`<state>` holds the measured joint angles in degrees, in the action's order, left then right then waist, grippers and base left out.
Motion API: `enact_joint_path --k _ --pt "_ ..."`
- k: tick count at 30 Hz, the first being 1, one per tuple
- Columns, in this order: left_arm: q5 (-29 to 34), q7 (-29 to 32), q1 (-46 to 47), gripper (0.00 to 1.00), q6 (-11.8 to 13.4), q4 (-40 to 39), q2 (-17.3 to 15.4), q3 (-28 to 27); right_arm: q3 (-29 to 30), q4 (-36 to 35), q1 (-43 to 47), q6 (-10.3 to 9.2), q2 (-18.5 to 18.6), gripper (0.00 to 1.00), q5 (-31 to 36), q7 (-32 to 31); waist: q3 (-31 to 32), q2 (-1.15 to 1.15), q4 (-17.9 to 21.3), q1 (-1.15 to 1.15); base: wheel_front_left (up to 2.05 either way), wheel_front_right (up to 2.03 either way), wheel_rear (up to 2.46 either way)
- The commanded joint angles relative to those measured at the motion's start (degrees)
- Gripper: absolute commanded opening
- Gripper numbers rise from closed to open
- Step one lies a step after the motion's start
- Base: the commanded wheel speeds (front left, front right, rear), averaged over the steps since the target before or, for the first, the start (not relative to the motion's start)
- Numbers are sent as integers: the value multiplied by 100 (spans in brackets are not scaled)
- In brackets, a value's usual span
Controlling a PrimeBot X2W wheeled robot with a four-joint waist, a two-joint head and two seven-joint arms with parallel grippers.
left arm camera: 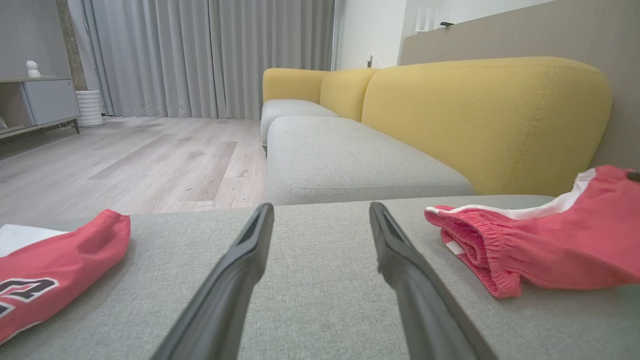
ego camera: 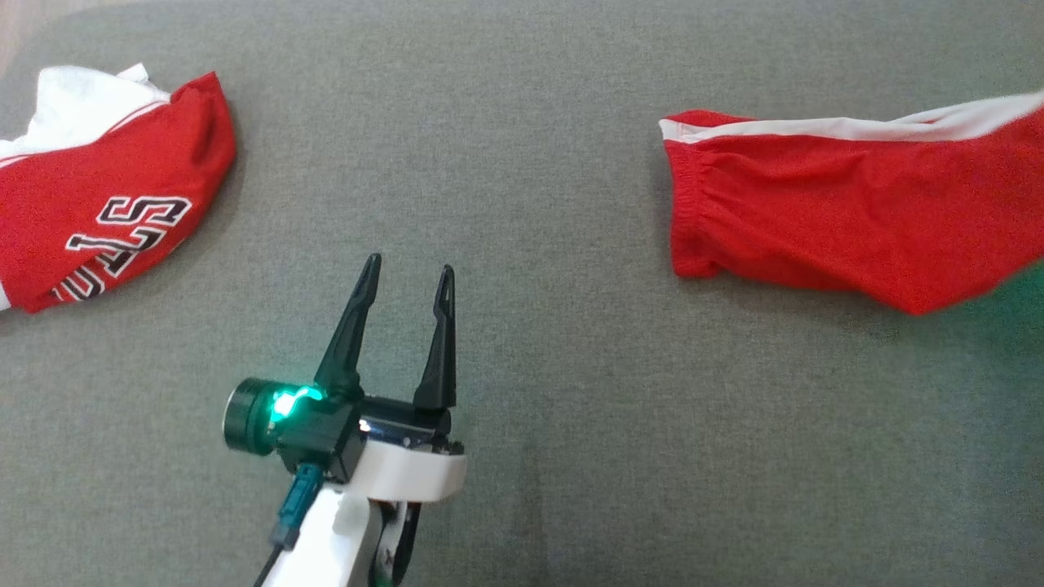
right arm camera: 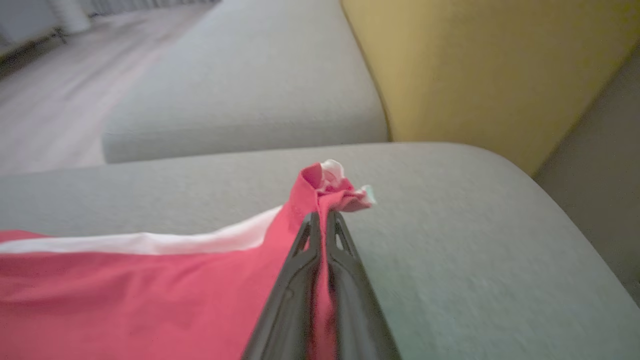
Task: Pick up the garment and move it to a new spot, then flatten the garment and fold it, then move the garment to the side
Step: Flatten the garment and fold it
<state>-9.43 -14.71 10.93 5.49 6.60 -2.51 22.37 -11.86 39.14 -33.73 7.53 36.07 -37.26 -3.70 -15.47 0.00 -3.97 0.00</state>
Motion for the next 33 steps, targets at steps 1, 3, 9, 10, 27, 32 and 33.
enact_joint_path --k 1,3,9,10,27,32,33 --pt "63 -29 -35 100 -13 -133 -37 -174 -26 -415 -108 -4 47 0 -29 58 52 0 12 0 0 0 0" --pt "71 -29 -42 100 -26 -107 -37 -177 -66 -818 -42 -4 -63 0 -71 3 104 0 -2 0 0 0 0" --pt "32 -29 -115 100 -7 -77 -37 -199 -246 -1984 289 -4 -562 0 194 -298 267 0 -70 0 0 0 0" --pt "19 -29 -127 100 -4 -74 -37 -191 -305 -2141 336 -4 -711 0 258 -372 281 0 -83 0 0 0 0" --pt "-208 -29 -153 100 101 -102 -37 -84 -1075 -2728 1185 -4 -2261 100 880 149 360 0 -468 0 0 0 0" --pt "-191 -29 -318 100 135 -222 -37 -212 -501 -2944 1706 -4 -2206 100 1156 1001 535 0 -473 0 0 0 0" --pt "-161 -29 -369 100 139 -254 -37 -248 -363 -2928 1817 -4 -2203 100 1237 1190 587 0 -463 0 0 0 0"
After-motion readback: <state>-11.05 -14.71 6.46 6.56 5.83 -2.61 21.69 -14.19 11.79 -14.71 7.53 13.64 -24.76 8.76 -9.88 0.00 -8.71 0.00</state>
